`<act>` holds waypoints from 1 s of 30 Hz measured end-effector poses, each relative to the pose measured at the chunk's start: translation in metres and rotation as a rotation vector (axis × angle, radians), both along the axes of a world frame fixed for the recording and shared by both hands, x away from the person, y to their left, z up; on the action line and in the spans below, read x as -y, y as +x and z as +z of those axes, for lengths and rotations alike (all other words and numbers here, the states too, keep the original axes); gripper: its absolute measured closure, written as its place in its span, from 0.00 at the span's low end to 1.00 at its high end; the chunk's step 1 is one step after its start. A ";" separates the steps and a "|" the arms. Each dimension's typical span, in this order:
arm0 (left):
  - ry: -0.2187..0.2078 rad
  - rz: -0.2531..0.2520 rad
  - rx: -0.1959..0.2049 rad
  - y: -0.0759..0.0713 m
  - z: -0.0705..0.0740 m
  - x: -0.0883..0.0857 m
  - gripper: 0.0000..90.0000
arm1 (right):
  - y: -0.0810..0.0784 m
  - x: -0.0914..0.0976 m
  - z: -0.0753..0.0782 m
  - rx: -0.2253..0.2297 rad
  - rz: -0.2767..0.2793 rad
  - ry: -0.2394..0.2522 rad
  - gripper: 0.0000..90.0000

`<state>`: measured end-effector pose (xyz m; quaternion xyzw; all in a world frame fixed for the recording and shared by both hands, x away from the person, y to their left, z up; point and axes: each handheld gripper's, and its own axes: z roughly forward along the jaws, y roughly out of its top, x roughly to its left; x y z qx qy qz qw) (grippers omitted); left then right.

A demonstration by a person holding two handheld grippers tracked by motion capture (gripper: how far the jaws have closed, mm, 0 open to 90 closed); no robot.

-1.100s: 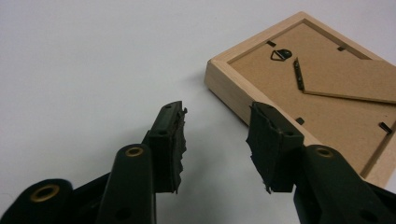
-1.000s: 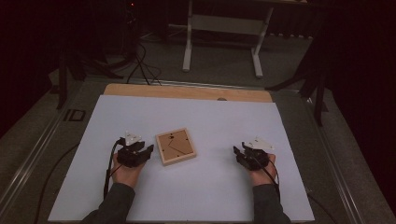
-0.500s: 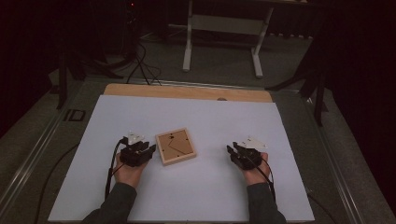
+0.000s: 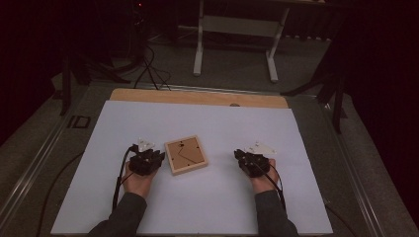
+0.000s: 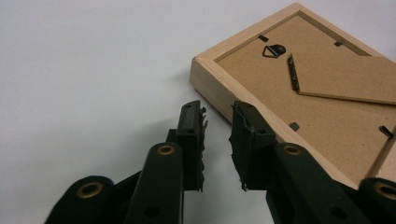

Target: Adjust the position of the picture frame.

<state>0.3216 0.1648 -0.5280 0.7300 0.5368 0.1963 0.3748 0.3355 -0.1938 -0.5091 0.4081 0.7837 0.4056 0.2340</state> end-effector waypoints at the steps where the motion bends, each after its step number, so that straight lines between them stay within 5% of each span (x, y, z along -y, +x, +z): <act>1: -0.001 0.000 -0.003 0.000 0.000 0.000 0.83 | 0.000 -0.003 0.000 0.000 0.009 -0.002 0.95; 17: 0.007 -0.048 -0.019 0.003 -0.004 0.008 0.99 | 0.003 -0.039 -0.008 -0.037 0.107 -0.017 1.00; 30: -0.010 -0.058 -0.017 0.003 -0.002 0.012 0.99 | 0.002 -0.055 -0.015 -0.077 0.182 -0.037 1.00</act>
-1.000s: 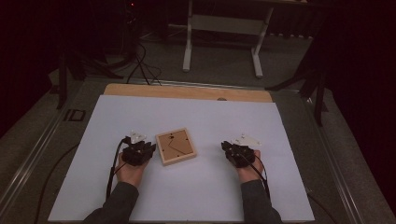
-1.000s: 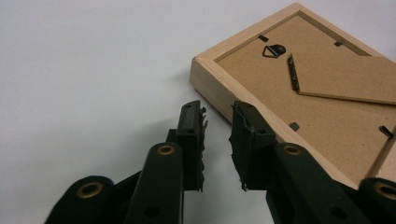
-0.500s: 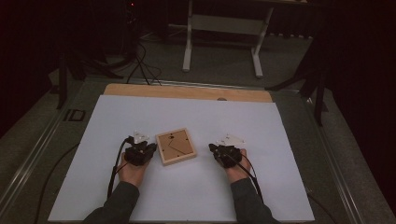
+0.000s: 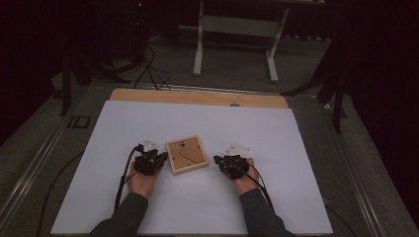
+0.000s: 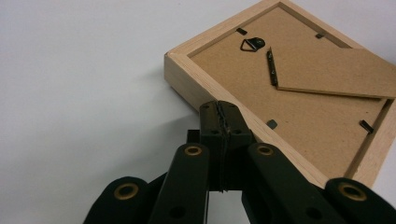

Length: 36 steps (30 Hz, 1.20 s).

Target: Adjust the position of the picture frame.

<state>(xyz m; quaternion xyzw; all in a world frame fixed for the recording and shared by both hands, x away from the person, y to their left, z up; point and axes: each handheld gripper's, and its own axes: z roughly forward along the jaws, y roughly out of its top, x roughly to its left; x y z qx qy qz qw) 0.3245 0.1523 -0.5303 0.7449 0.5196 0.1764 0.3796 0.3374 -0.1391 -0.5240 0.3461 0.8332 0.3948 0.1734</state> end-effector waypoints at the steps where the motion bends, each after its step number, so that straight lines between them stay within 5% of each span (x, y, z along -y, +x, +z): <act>1: -0.003 0.000 0.000 0.000 0.000 0.000 0.99 | 0.000 -0.001 0.000 -0.002 0.006 -0.002 1.00; 36: -0.054 0.008 -0.028 0.001 0.000 -0.004 1.00 | -0.024 -0.025 -0.009 -0.043 0.162 -0.093 1.00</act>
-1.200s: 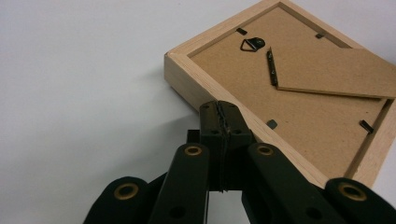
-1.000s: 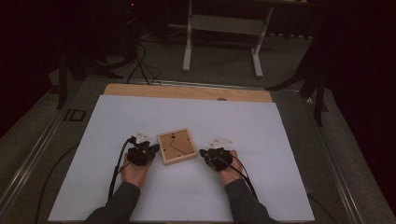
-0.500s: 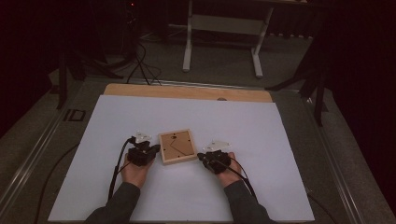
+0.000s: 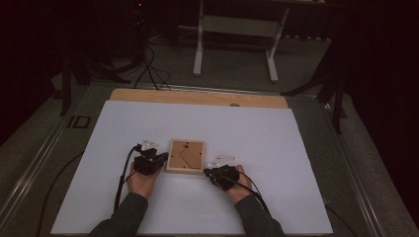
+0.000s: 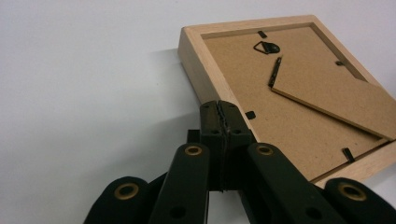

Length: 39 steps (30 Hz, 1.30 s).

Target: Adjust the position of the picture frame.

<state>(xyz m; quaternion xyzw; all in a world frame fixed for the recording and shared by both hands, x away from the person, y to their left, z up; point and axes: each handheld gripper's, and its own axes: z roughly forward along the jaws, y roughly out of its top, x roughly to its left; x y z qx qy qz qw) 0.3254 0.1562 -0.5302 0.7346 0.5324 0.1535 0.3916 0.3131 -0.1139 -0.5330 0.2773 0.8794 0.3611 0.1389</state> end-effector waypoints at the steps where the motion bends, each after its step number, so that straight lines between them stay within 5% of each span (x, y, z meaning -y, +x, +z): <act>1: 0.002 0.004 0.000 0.000 0.000 0.000 1.00 | -0.002 -0.002 0.000 0.000 0.011 -0.001 1.00; 29: -0.009 0.035 0.000 0.004 -0.003 -0.013 0.94 | -0.018 -0.022 -0.001 -0.007 0.154 0.011 1.00; 39: -0.015 0.035 0.024 -0.004 0.006 -0.015 0.95 | -0.004 -0.004 0.011 0.031 0.054 0.049 0.99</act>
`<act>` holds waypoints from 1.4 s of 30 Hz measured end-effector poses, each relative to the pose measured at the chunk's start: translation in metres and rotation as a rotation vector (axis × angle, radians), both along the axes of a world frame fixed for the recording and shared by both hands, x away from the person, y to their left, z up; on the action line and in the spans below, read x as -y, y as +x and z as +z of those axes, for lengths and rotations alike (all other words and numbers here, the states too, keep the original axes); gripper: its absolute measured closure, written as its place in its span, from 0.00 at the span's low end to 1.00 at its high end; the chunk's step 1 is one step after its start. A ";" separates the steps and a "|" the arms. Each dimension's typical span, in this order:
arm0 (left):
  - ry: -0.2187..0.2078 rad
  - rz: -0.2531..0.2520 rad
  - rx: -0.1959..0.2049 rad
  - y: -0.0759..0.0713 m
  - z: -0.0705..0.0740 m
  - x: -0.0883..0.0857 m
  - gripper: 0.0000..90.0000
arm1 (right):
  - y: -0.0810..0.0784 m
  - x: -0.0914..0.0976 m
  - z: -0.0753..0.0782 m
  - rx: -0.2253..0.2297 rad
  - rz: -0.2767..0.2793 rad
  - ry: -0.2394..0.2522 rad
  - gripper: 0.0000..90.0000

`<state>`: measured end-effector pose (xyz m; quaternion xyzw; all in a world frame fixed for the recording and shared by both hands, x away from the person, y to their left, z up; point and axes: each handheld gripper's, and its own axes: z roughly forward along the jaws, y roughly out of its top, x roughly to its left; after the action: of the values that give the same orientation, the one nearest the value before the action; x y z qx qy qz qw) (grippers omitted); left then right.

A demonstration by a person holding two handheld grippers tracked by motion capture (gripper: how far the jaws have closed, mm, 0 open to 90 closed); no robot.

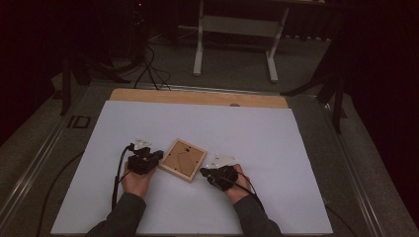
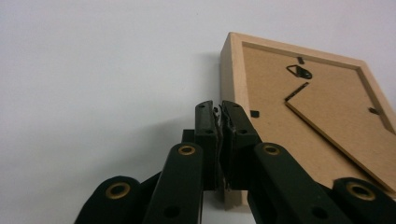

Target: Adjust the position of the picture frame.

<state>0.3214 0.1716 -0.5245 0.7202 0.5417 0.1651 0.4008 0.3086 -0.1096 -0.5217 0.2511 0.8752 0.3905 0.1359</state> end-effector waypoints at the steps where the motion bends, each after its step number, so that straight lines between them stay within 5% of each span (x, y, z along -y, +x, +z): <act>1: 0.000 0.000 0.000 0.000 0.000 0.000 0.95 | 0.000 0.000 0.000 0.000 0.000 0.000 0.99; 8: -0.005 -0.005 0.011 -0.012 0.005 -0.003 0.98 | 0.019 0.014 0.007 0.023 -0.101 0.032 0.99; 19: -0.027 -0.037 -0.001 -0.026 0.008 -0.004 0.99 | 0.048 0.009 0.016 0.042 -0.167 0.035 0.99; 42: 0.011 -0.057 -0.055 -0.042 -0.001 0.004 1.00 | 0.078 -0.011 0.005 -0.003 -0.206 -0.017 1.00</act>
<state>0.2795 0.1673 -0.5252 0.7417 0.5310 0.1367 0.3862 0.3862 -0.0986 -0.5163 0.3394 0.8482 0.3666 0.1763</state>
